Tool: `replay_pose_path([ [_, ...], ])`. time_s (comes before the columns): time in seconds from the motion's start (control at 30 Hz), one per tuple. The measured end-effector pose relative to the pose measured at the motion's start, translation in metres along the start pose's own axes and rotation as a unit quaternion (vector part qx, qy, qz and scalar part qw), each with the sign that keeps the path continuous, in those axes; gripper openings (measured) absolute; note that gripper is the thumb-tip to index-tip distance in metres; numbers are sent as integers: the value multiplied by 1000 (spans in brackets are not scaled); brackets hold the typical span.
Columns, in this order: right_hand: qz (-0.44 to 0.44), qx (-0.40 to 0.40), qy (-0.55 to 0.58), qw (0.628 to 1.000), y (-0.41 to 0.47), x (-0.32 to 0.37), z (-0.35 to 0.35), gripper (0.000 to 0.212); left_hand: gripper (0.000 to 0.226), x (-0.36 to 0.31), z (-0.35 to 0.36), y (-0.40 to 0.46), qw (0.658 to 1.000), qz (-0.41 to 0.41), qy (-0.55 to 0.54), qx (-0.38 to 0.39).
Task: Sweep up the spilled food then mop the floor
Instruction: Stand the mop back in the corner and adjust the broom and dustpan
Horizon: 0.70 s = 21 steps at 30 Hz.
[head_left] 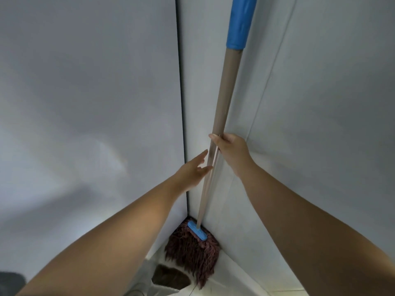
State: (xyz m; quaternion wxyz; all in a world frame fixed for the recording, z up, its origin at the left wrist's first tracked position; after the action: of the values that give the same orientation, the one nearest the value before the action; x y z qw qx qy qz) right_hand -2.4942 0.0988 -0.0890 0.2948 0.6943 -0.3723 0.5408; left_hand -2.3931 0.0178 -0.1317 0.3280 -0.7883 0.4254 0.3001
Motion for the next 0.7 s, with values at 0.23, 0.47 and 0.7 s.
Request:
replay_pose_path([
  [0.23, 29, -12, 97, 995, 3, -15, 0, 15, 63, -9, 3, 14, 999, 28, -8, 13],
  [0.47, 74, 36, 90, 993, 20, -40, 8, 31, 62, -4, 9, 38, 997, 43, -57, 12],
  [0.7, 7, 48, 5, 999, 30, -44, 35, 28, 58, 18, 18, 66, 996, 75, -39, -36],
])
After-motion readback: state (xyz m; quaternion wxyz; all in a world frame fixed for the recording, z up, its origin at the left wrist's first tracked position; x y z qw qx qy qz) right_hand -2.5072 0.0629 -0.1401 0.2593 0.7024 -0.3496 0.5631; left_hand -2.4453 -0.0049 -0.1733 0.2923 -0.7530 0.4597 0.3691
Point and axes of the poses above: each hand's wrist, its own y-axis towards the middle knuckle, its own z-axis out of the palm, x = y × z, the point moved 3 cm from there along y, towards the middle knuckle, and after that the axes turned 7 degrees about y, right-handed, at the moved point
